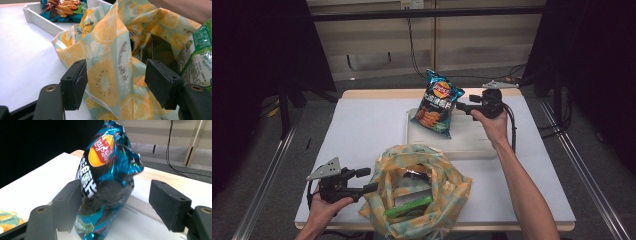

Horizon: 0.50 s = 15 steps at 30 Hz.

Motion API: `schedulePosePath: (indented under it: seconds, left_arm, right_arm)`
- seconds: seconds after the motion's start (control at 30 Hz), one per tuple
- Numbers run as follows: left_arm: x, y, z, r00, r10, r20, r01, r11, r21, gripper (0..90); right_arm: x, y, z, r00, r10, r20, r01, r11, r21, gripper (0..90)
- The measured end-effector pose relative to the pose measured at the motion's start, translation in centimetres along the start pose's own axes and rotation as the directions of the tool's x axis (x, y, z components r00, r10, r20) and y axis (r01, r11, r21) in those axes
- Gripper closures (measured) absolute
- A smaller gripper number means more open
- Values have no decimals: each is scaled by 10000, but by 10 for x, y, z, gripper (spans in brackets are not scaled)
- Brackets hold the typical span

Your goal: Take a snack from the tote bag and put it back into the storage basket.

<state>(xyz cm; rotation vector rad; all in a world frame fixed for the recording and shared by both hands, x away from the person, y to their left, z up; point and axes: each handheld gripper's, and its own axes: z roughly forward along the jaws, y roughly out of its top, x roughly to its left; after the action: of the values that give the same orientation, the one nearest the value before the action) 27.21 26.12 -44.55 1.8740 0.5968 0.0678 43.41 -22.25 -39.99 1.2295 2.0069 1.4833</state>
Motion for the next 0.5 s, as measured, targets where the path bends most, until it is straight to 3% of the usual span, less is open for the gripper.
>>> schedulePosePath:
  seconds: [0.03, 0.1, 0.13, 0.17, 0.27, 0.43, 0.5]
  left_arm:
    - [0, 0, 0, 10000, 0, 0, 0, 10000, 0, 343]
    - [0, 0, 1, 10000, -31, -4, 31, 10000, -2, 343]
    - [0, 0, 0, 10000, 49, 3, -49, 10000, 39, 344]
    - [-1, 0, 0, 10000, 9, -5, -9, 10000, 10, 344]
    - [-2, 1, 1, 10000, -2, 23, 2, 10000, -39, 344]
    - [-1, 0, 1, 10000, 33, -22, -33, 10000, 44, 344]
    - [-1, 0, 1, 10000, -30, -4, 30, 10000, -6, 344]
  right_arm:
    - [0, 0, 0, 10000, 0, 0, 0, 10000, 0, 295]
    - [3, -4, -3, 9996, -145, -251, 147, 9999, 76, 463]
    - [10, -7, -3, 9975, -229, -664, 247, 9993, 263, 600]
    - [10, -7, -3, 9975, -229, -664, 247, 9993, 263, 600]
    - [22, -15, 5, 9914, -386, -1249, 475, 9965, 685, 763]
    - [36, -31, 25, 9761, -635, -2078, 930, 9864, 1358, 900]
    - [39, -36, 33, 9692, -822, -2322, 1233, 9780, 1685, 900]
